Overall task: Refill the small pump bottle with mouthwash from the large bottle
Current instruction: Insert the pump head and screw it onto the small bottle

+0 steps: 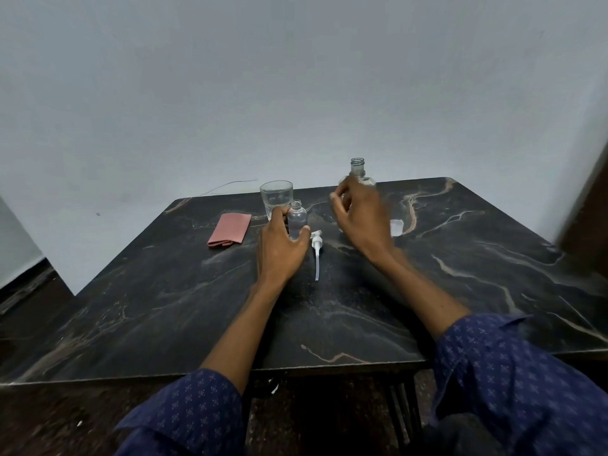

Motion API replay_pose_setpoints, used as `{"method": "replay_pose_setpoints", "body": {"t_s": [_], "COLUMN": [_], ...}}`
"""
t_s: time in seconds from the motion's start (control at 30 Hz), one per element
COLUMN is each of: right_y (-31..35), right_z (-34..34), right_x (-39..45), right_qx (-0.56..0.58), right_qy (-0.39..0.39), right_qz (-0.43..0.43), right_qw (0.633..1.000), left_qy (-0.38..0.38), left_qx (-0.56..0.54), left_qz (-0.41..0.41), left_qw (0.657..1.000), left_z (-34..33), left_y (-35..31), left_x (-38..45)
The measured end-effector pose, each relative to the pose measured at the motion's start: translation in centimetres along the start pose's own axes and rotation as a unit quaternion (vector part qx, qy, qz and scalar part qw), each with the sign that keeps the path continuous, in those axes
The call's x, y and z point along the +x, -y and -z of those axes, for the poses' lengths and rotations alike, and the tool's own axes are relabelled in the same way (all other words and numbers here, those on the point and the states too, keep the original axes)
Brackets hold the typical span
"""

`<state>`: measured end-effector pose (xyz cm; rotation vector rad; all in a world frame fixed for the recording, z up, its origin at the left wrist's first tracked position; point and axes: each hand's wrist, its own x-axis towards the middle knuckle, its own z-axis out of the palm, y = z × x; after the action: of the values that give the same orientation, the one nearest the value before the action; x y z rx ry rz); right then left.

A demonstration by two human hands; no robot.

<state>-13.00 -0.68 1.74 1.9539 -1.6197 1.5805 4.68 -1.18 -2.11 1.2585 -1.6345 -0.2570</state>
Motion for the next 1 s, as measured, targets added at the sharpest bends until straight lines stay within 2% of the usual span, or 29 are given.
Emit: {"method": "replay_pose_setpoints", "body": {"t_s": [0.2,0.47,0.57,0.73,0.83,1.0], "right_y": [0.5,-0.2,-0.3,0.2,0.9,1.4], "right_z": [-2.3,-3.1,-2.8,-1.5,-0.6,0.4], "right_x": [-1.7,-1.9,-1.5,-0.3,0.4,1.0], "right_qx": [-0.091,-0.118,-0.077,0.052,0.141,0.217], "right_qy": [0.190,0.239,0.215,0.101,0.025,-0.066], "right_qz": [0.006,0.001,-0.019,-0.027,-0.010,-0.019], "right_qw": [0.978,0.964,0.973,0.993,0.990,0.974], "left_qy": [0.007,0.001,-0.003,0.002,0.004,0.018], "left_qx": [-0.003,0.011,0.013,0.002,-0.003,-0.008], "left_qz": [0.008,0.008,0.008,0.012,0.016,0.002], "left_qw": [1.000,1.000,1.000,1.000,1.000,1.000], "left_z": [0.1,0.1,0.0,0.1,0.1,0.1], "left_y": [-0.1,-0.1,-0.1,-0.1,-0.1,-0.2], "left_x": [0.0,0.0,0.0,-0.1,0.0,0.1]}}
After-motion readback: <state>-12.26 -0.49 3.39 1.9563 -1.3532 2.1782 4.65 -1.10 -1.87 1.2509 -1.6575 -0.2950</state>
